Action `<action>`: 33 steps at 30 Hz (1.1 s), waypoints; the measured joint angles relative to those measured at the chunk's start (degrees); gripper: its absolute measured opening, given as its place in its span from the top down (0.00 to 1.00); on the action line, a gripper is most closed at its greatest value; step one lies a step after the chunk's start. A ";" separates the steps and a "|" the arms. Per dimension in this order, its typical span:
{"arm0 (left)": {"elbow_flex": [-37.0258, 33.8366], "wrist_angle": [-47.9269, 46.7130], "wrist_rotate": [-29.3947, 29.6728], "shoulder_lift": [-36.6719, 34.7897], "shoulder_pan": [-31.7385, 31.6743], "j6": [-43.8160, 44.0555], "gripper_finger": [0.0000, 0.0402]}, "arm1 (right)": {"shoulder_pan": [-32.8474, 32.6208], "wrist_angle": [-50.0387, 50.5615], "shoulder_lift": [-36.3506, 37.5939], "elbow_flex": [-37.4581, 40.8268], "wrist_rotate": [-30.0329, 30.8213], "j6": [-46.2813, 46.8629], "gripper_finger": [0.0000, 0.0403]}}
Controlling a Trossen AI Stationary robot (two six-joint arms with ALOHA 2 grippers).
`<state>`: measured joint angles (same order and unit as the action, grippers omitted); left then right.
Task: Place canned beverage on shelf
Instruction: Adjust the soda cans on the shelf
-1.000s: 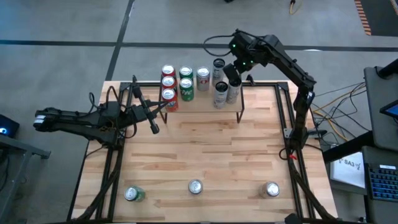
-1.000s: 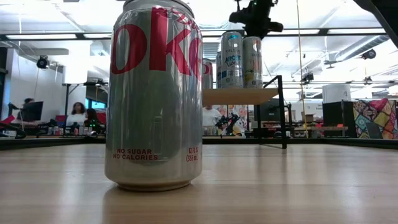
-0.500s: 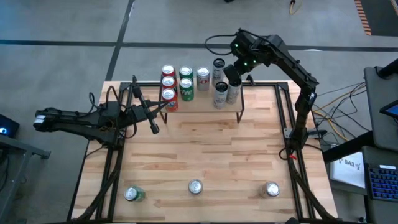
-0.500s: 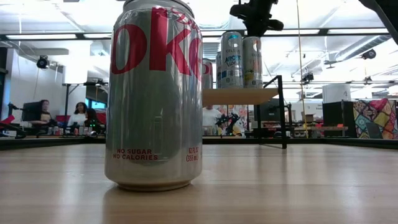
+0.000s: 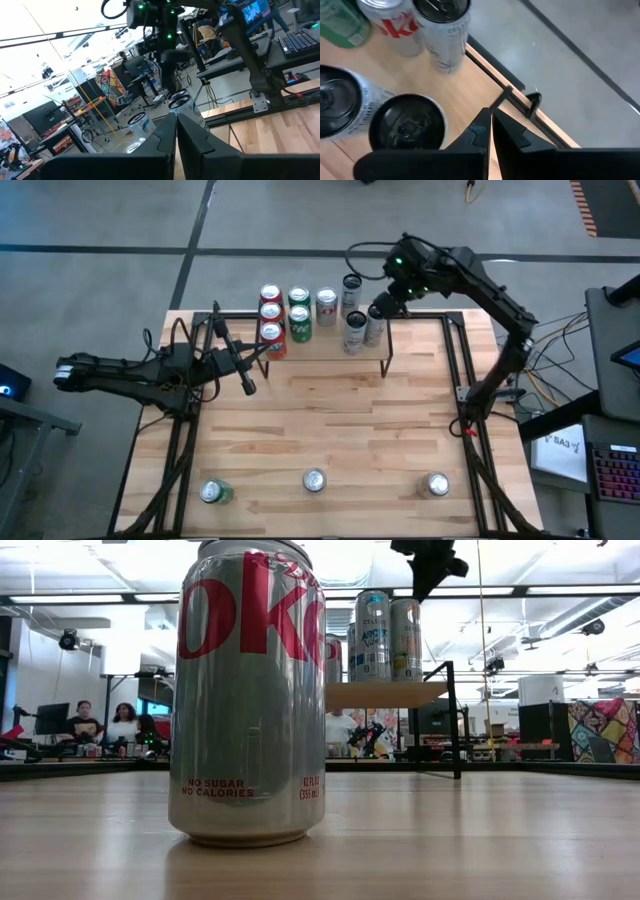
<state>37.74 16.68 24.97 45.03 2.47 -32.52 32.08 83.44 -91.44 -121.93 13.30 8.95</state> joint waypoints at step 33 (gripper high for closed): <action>0.00 -0.27 -0.02 -0.01 0.00 11.88 1.00 | -0.27 -54.28 32.31 56.33 -8.66 -11.51 0.98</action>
<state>37.74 16.41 24.96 45.02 2.48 -20.64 31.81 29.16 -59.13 -65.59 4.64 -2.57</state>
